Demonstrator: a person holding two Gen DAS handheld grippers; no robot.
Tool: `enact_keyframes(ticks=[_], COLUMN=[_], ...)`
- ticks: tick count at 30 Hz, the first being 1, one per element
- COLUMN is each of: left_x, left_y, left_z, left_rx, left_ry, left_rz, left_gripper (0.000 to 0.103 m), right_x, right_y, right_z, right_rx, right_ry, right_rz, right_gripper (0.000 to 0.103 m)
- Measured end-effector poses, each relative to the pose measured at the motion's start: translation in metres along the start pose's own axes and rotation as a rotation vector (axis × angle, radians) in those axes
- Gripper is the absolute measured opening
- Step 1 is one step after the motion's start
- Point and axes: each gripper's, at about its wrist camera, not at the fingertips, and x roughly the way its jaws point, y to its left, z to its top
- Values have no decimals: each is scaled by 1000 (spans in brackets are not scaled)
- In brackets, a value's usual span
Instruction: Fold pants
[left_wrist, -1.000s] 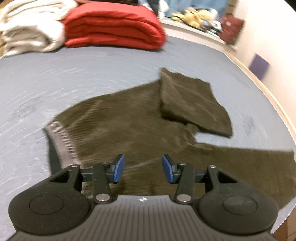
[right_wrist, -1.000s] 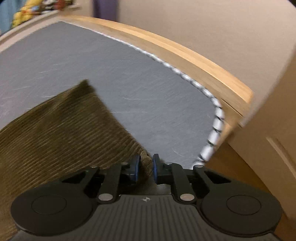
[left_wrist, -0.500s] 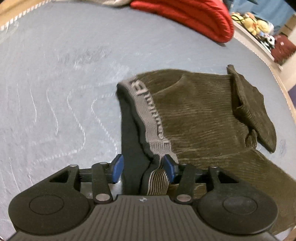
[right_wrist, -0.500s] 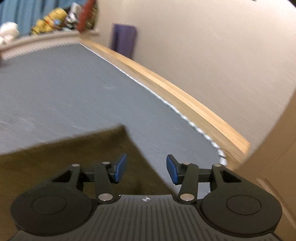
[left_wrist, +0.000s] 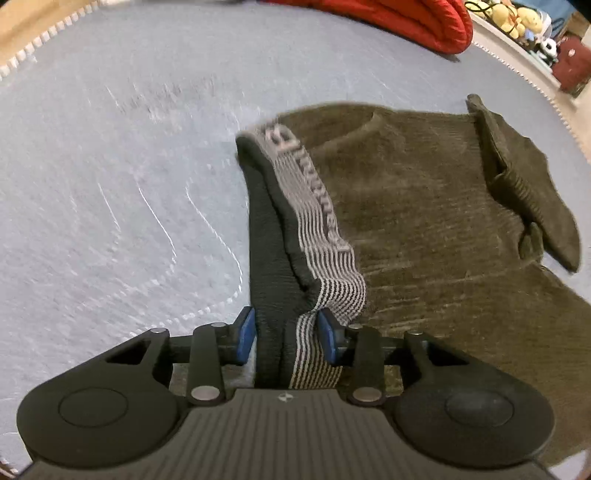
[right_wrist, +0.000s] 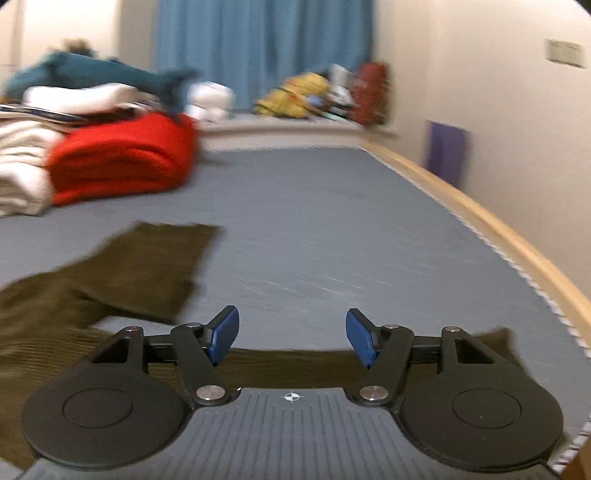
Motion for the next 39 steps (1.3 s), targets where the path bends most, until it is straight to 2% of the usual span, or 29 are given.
enact_keyframes(ticks=[3,7,9,10,11,12,13,14,16,18,20,25,27,30,33,36,37,38,39], left_x=[-25,-39,-33,-24,-9,10,33,41,32,11,-3,-10,-13,-15,-18,-19,-20,-22,-23], left_y=[-22,-58,-78,-88,-97,-104,-108,-108,-123,-135,-147,-180,-188,-203,-211,-213,-213,-213,-213], left_z=[3,2,1,1,1,0,-2,-4,0,6,9,11,14,18,20,23,24,24,25], left_rx=[42,78,108,137,159,171,167,146,161,140,138,141,137,150,145,129,125,123,119], left_ry=[-125,-173,-200,-191,-159,-102,-13,-3,-14,-64,-93,-91,-89,-103,-108,-100,-102,-105,-109], left_rz=[11,-116,-176,-191,-175,-131,-71,-54,-16,-101,-155,-207,-230,-252,-260,-278,-282,-284,-285], left_gripper=[42,42,37,34,33,32,31,30,31,32,35,37,38,40,41,41,41,41,41], right_x=[3,18,34,41,44,53,66,75,98,120,144,199,215,233,249,256,256,256,254], right_y=[37,72,78,81,86,86,87,88,88,88,89,105,115,128,136,144,147,150,153], right_z=[1,11,19,22,22,26,29,31,32,32,31,21,17,11,6,3,2,2,3], right_rx=[-25,-33,-3,15,34,57,74,91,111,122,130,109,83,36,12,-38,-57,-78,-96], right_ry=[29,48,69,77,82,89,92,94,96,105,125,223,244,262,300,296,291,283,273], right_rz=[84,152,176,189,198,203,204,203,195,195,200,203,198,170,143,139,143,158,169], right_gripper=[69,66,57,54,48,44,42,40,40,40,40,42,46,53,53,52,49,27,13])
